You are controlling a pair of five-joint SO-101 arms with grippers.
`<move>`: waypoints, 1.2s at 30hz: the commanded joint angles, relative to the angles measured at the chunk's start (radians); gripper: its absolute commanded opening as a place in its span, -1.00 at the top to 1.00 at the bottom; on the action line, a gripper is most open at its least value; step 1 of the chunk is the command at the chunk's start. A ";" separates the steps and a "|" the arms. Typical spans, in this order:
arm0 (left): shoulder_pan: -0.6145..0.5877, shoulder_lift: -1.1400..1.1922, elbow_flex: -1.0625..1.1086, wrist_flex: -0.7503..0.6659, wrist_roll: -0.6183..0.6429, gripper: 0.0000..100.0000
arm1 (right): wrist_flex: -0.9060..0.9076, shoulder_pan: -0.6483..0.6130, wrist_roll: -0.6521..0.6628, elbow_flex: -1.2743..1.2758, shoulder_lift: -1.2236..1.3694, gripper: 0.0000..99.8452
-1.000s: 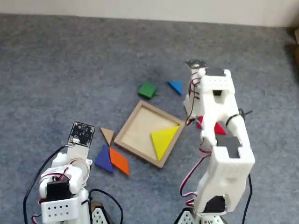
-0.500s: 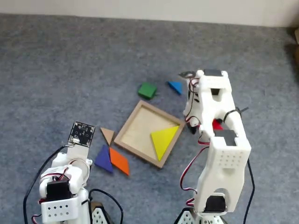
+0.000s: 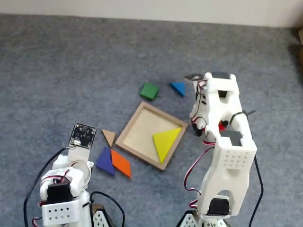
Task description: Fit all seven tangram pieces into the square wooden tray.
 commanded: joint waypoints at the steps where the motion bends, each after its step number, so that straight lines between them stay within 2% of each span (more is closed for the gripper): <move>1: -0.016 -0.030 0.021 0.009 -0.009 0.99 | -0.050 0.019 -0.044 -0.056 -0.022 0.26; 5: -0.016 -0.030 0.021 0.009 -0.009 0.99 | -0.105 0.019 -0.074 -0.051 -0.022 0.26; 13: -0.016 -0.030 0.021 0.009 -0.009 0.99 | -0.105 0.022 -0.075 -0.050 -0.022 0.27; 20: -0.016 -0.030 0.021 0.009 -0.009 0.99 | -0.107 0.021 -0.068 -0.053 -0.028 0.65; 23: -0.016 -0.030 0.021 0.009 -0.009 0.99 | -0.088 0.021 -0.068 -0.054 -0.031 0.74; 36: -0.016 -0.030 0.021 0.009 -0.009 0.99 | 0.081 -0.008 -0.068 -0.131 -0.193 0.78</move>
